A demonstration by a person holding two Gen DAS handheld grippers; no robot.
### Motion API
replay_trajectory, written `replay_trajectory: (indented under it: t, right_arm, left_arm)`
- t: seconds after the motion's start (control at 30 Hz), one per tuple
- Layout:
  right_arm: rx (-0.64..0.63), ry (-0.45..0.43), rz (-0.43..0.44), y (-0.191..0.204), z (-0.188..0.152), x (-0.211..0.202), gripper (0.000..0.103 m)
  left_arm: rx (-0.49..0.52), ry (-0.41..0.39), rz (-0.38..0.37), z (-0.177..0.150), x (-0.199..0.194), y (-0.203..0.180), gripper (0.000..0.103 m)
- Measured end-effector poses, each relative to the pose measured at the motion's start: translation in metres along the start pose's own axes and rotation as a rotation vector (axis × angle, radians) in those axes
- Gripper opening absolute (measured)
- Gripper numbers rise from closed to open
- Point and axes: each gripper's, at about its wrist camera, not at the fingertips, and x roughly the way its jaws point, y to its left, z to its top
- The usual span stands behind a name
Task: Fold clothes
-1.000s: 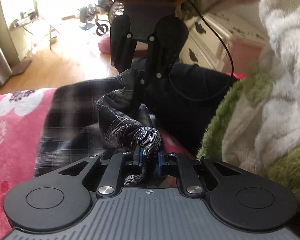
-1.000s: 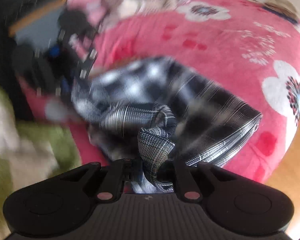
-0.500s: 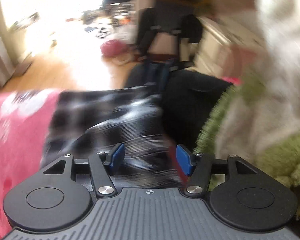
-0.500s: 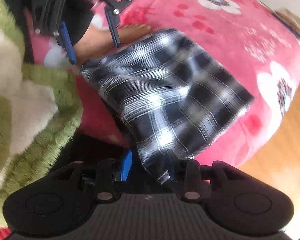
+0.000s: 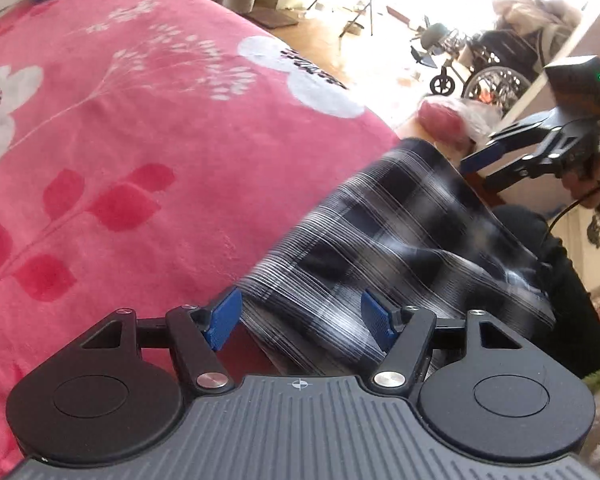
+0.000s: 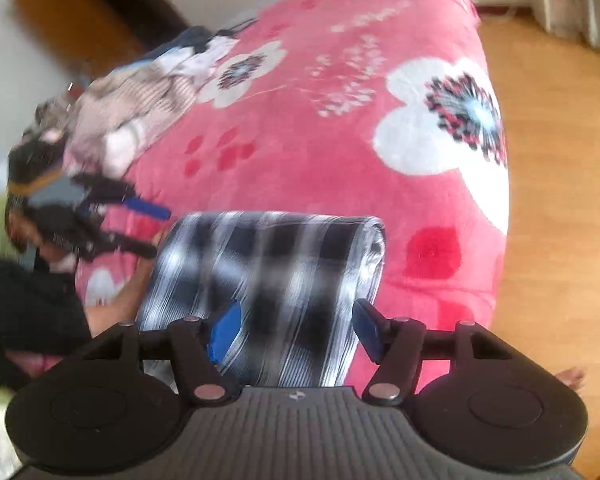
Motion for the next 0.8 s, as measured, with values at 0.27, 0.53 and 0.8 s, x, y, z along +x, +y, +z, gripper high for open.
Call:
replay_trajectory:
  t: [0.27,0.53,0.8]
  right_arm:
    - [0.125,-0.011,0.090,-0.046,0.021,0.040,0.065]
    - [0.216,0.012,0.225,-0.068,0.019,0.064,0.066]
    - [0.223,0.058,0.340,-0.068,0.014,0.080,0.063]
  left_arm:
    - [-0.021,0.012,-0.087,0.006,0.021,0.019,0.070]
    - [-0.104,0.063,-0.184,0.000,0.033,0.043,0.069]
    - [-0.152,0.081,-0.285,-0.005,0.036,0.046,0.064]
